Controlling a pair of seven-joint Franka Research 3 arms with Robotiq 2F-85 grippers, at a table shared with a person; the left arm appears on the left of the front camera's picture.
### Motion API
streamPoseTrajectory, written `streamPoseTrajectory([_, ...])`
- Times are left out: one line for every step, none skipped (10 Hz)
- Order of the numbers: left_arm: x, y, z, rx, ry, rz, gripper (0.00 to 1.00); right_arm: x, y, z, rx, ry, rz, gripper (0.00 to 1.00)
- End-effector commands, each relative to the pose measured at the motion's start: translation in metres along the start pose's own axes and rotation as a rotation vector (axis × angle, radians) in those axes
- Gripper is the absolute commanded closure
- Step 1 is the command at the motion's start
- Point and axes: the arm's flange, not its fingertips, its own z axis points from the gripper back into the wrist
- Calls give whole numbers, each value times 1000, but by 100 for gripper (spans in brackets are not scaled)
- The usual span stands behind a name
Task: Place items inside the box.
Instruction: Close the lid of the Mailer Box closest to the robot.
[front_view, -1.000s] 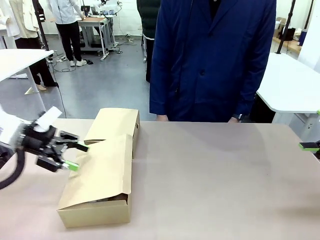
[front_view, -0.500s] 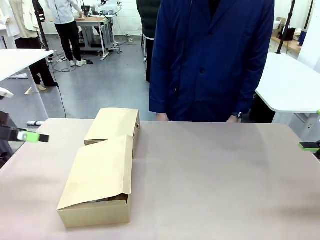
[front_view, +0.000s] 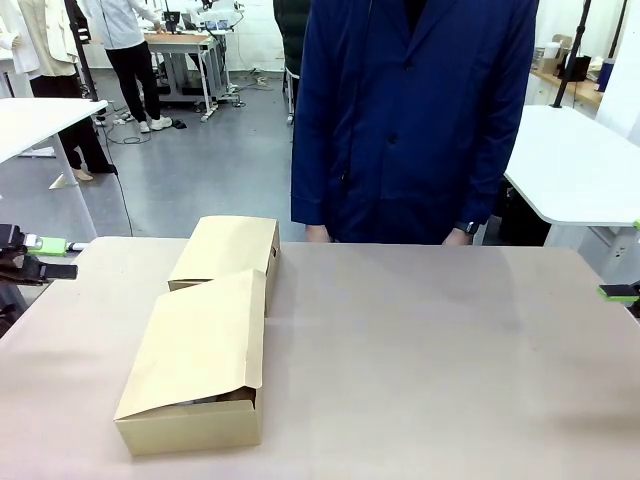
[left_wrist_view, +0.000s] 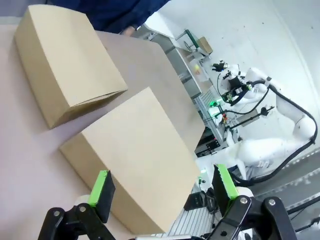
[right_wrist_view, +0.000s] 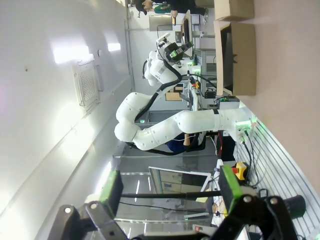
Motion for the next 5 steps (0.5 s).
streamPoseTrajectory([12,6,10,-55,-51,51,0,0,4,0,6,4,5,0])
streamPoseTrajectory([13,13,13,-46,-118,11,0,0,4,0,6,4,5,0])
streamPoseTrajectory([2,4,2,-13,-10,23,0,0,4,0,6,4,5,0])
streamPoseTrajectory([2,4,2,-13,-10,23,0,0,4,0,6,4,5,0])
streamPoseTrajectory([2,4,2,-13,-10,23,0,0,4,0,6,4,5,0])
